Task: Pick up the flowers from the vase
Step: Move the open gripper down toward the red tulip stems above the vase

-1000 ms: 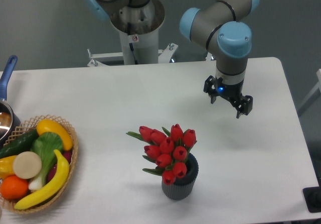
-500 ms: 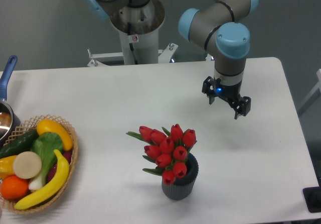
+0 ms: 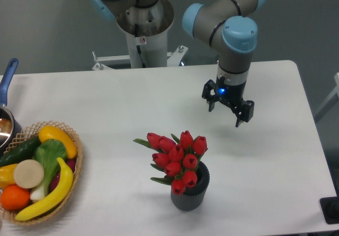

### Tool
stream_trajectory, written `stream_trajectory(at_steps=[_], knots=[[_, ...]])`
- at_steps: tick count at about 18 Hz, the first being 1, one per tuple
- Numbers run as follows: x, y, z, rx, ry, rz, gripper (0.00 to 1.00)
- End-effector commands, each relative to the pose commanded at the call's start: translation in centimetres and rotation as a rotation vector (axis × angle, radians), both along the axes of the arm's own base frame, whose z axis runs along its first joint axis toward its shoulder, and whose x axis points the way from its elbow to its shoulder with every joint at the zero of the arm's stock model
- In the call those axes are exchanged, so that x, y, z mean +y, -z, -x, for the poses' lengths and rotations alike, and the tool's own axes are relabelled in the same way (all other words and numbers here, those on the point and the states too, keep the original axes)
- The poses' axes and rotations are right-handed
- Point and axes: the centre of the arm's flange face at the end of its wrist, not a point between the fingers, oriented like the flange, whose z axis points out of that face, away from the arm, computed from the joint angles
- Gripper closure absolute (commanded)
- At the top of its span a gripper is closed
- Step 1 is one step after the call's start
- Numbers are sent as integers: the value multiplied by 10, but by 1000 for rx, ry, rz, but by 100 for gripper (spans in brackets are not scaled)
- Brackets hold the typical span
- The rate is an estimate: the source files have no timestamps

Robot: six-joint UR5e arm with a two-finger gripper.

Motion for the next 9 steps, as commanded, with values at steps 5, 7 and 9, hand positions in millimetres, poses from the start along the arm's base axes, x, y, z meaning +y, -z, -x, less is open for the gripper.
stream_trajectory(at_steps=[5, 7, 9], knots=[[19, -10, -3, -82, 50, -190, 0], [21, -12, -4, -108, 61, -245, 0], [25, -18, -6, -145, 77, -329, 0]])
